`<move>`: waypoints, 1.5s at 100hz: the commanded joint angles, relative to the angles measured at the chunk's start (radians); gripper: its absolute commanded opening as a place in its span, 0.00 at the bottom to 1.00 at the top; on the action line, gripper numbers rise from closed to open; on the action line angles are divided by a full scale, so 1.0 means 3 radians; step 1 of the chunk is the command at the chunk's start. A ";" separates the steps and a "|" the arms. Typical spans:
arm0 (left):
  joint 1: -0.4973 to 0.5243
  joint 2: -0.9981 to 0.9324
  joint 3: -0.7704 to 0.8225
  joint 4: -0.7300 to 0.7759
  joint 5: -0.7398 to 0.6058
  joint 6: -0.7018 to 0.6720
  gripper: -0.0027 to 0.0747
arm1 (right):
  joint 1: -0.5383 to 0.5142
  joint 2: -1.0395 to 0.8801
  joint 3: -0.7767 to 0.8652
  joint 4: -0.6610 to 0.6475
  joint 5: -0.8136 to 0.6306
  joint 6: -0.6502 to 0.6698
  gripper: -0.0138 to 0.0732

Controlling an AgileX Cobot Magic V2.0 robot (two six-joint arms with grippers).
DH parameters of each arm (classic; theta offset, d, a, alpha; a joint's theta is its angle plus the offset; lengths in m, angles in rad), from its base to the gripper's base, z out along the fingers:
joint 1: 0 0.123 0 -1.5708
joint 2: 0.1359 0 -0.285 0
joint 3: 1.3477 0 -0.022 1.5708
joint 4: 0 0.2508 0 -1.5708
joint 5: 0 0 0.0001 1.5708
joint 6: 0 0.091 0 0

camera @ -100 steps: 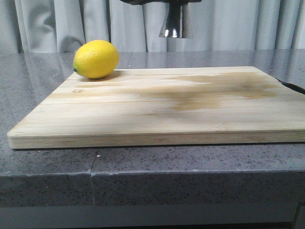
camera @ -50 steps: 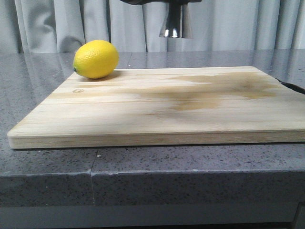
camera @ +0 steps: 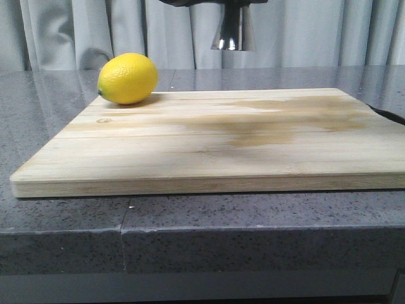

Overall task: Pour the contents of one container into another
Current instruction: 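Lower the beaker back onto the board with the right gripper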

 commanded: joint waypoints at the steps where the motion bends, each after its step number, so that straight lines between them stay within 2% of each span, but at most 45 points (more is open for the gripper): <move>1: -0.0030 -0.0138 -0.0093 -0.0013 -0.0296 -0.0037 0.01 | -0.0150 0.0013 -0.0038 0.0123 -0.0114 0.0123 0.43; 10: -0.0030 -0.0138 -0.0093 -0.0013 -0.0296 -0.0037 0.01 | -0.0332 0.0162 0.0059 0.0134 -0.0334 0.0123 0.43; 29: -0.0030 -0.0138 -0.0093 0.0008 -0.0296 -0.0037 0.01 | -0.0768 0.0562 0.0318 0.0409 -0.1176 0.0123 0.43; 39: -0.0030 -0.0138 -0.0093 0.0015 -0.0296 -0.0037 0.01 | -0.0958 0.0800 0.0372 0.0418 -0.1667 0.0123 0.43; 49: -0.0030 -0.0138 -0.0093 0.0014 -0.0296 -0.0037 0.01 | -0.1069 0.1033 0.0372 0.0418 -0.1886 0.0116 0.43; 86: -0.0030 -0.0138 -0.0093 0.0014 -0.0296 -0.0037 0.01 | -0.1114 0.1538 0.0372 0.0418 -0.2084 -0.0350 0.43; 131: -0.0030 -0.0138 -0.0093 0.0014 -0.0283 -0.0037 0.01 | -0.1114 0.1684 0.0372 0.0418 -0.2146 -0.0499 0.44; 140: -0.0030 -0.0138 -0.0093 0.0014 -0.0283 -0.0037 0.01 | -0.1114 0.1684 0.0366 0.0418 -0.2152 -0.0499 0.49; 150: -0.0030 -0.0138 -0.0093 0.0014 -0.0283 -0.0037 0.01 | -0.1114 0.1684 0.0366 0.0418 -0.2152 -0.0499 0.61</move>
